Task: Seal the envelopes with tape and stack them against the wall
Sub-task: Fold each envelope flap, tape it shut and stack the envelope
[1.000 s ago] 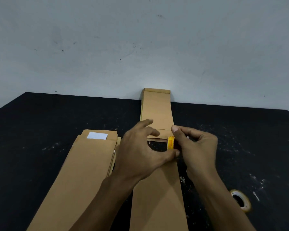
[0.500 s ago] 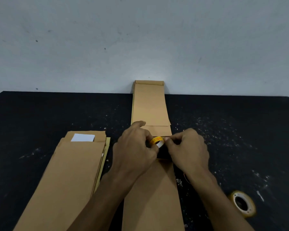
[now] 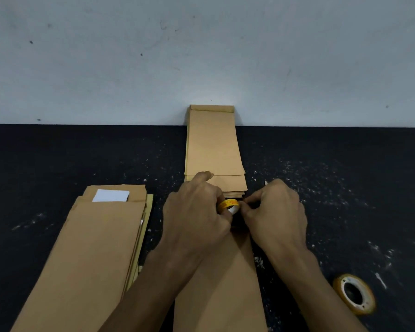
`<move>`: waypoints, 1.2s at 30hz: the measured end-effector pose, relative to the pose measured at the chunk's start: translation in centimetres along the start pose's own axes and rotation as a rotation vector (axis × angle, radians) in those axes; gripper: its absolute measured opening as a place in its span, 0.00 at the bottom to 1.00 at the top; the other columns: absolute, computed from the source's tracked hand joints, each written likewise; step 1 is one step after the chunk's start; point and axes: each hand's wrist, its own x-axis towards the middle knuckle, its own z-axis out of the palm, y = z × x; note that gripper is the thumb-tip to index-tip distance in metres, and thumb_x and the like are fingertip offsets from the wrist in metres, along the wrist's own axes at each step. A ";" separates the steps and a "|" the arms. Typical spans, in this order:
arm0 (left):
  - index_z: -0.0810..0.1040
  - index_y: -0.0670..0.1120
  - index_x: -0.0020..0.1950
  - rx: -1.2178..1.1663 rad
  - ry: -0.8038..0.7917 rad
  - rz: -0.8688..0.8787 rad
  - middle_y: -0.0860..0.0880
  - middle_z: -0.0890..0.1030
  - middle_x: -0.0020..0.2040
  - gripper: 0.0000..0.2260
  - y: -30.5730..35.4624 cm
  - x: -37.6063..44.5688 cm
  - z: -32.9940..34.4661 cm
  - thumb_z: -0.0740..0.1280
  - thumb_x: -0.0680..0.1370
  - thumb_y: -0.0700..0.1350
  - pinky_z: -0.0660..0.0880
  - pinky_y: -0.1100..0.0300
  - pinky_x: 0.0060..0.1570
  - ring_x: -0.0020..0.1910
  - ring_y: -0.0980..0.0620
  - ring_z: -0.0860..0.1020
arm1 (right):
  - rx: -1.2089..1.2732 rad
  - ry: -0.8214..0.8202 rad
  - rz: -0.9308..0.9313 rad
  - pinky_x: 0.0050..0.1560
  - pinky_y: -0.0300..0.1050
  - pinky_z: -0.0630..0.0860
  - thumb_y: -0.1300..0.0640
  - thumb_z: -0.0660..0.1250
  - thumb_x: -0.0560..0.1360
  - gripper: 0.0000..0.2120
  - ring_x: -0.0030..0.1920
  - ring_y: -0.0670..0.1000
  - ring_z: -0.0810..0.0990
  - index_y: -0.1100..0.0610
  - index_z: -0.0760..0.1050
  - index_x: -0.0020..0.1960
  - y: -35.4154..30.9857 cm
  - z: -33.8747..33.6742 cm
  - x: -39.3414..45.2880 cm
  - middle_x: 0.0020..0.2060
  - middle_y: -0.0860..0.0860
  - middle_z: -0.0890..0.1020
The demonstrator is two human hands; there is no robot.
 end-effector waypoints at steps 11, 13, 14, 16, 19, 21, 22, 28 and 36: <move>0.82 0.54 0.58 0.065 -0.036 -0.006 0.54 0.65 0.77 0.14 0.2 -0.1 -0.6 0.69 0.76 0.59 0.68 0.48 0.69 0.72 0.51 0.68 | 0.054 0.034 0.098 0.49 0.52 0.81 0.44 0.78 0.70 0.11 0.47 0.50 0.81 0.47 0.84 0.49 0.3 -0.7 0.2 0.52 0.48 0.83; 0.82 0.55 0.59 0.074 -0.036 0.006 0.54 0.66 0.77 0.15 0.3 -0.2 -0.9 0.69 0.76 0.59 0.68 0.47 0.69 0.71 0.52 0.68 | 0.045 0.044 0.097 0.50 0.53 0.80 0.45 0.76 0.71 0.08 0.47 0.50 0.82 0.47 0.84 0.47 0.3 -0.6 0.3 0.50 0.48 0.83; 0.82 0.55 0.60 0.083 -0.041 0.012 0.54 0.66 0.77 0.15 0.4 -0.3 -1.1 0.69 0.76 0.59 0.69 0.47 0.69 0.72 0.52 0.68 | 0.046 0.044 0.096 0.50 0.54 0.80 0.45 0.76 0.72 0.07 0.47 0.50 0.82 0.47 0.84 0.47 0.3 -0.7 0.3 0.49 0.47 0.83; 0.79 0.57 0.65 0.091 -0.048 0.030 0.54 0.66 0.77 0.20 0.2 -0.3 -1.5 0.70 0.75 0.59 0.68 0.46 0.69 0.72 0.52 0.67 | 0.059 0.041 0.091 0.52 0.55 0.79 0.47 0.75 0.72 0.06 0.47 0.50 0.82 0.47 0.84 0.47 0.4 -0.7 0.3 0.49 0.47 0.84; 0.74 0.57 0.70 -0.098 0.045 0.098 0.54 0.70 0.74 0.23 -0.6 -0.1 -2.2 0.71 0.76 0.56 0.72 0.52 0.67 0.69 0.53 0.71 | 0.161 0.075 0.038 0.52 0.52 0.79 0.50 0.75 0.72 0.04 0.48 0.48 0.81 0.47 0.84 0.47 0.4 -1.1 0.4 0.48 0.47 0.84; 0.75 0.58 0.70 -0.358 0.156 0.127 0.57 0.74 0.70 0.19 -0.9 0.1 -2.7 0.68 0.79 0.51 0.75 0.67 0.59 0.62 0.59 0.76 | 0.333 0.083 -0.006 0.46 0.45 0.80 0.53 0.76 0.72 0.02 0.43 0.44 0.81 0.48 0.85 0.45 0.2 -1.7 0.6 0.43 0.46 0.85; 0.75 0.58 0.69 -0.514 0.181 0.106 0.58 0.75 0.69 0.17 -0.9 0.1 -3.0 0.66 0.80 0.50 0.77 0.68 0.56 0.59 0.60 0.78 | 0.453 0.073 -0.016 0.45 0.43 0.80 0.55 0.76 0.72 0.02 0.41 0.43 0.82 0.49 0.86 0.43 0.0 -2.0 0.6 0.40 0.45 0.85; 0.74 0.56 0.69 -1.363 0.052 -0.043 0.51 0.81 0.64 0.20 0.4 0.2 -4.0 0.58 0.78 0.56 0.82 0.48 0.53 0.54 0.44 0.84 | 0.979 -0.130 0.036 0.42 0.28 0.76 0.60 0.74 0.74 0.02 0.43 0.41 0.84 0.55 0.86 0.46 -1.6 -3.3 -0.3 0.38 0.47 0.87; 0.71 0.59 0.70 -1.356 0.012 0.047 0.54 0.80 0.65 0.24 1.0 0.2 -3.6 0.53 0.75 0.60 0.79 0.46 0.59 0.60 0.48 0.82 | 1.171 -0.128 0.189 0.33 0.23 0.71 0.58 0.74 0.74 0.05 0.32 0.32 0.79 0.54 0.85 0.39 -2.6 -3.7 -0.7 0.27 0.42 0.83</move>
